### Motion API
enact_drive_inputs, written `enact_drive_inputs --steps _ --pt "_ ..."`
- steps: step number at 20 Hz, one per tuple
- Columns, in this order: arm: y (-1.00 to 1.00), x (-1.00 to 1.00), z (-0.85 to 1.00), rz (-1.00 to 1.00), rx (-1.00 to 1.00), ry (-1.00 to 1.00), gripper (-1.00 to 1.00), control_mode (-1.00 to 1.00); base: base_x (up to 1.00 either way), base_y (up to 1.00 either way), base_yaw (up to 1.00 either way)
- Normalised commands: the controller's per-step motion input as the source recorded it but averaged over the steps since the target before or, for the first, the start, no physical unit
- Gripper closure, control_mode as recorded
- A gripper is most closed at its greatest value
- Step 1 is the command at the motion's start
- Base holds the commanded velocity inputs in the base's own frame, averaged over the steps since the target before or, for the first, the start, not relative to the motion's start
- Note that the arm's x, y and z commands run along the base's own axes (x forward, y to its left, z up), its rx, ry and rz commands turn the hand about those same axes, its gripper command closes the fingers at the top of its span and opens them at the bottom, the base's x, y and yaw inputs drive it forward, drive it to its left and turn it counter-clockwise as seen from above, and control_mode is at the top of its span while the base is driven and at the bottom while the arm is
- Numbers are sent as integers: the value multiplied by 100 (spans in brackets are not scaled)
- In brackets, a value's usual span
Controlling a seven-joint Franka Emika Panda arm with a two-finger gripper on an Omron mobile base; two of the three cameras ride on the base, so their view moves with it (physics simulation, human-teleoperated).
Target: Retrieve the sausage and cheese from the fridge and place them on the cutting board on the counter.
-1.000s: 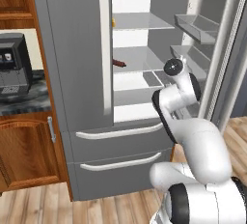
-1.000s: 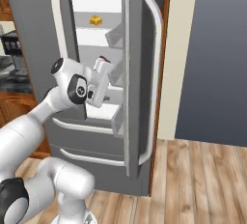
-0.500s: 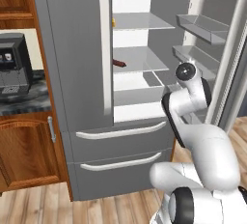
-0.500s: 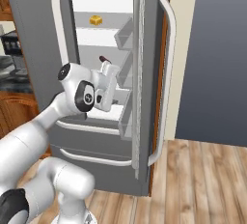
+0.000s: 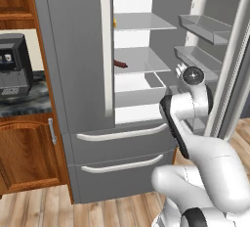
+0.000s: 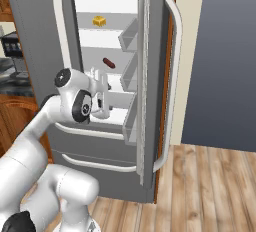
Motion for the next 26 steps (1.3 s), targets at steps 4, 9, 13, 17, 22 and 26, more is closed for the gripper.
enact_drive_inputs --steps 4,9,13,17,22,26 --pt "42 -29 0 71 -28 27 -100 -100 0 0 0" --pt "38 -16 -6 69 -30 19 -100 -100 0 0 0" --pt "43 -5 -6 57 -30 20 -100 -100 0 0 0" --pt "53 5 -6 28 -29 19 -100 -100 0 0 0" --pt "30 7 -1 5 -24 21 -100 -100 0 0 0" --pt "0 -1 0 1 -1 2 -100 -100 0 0 0"
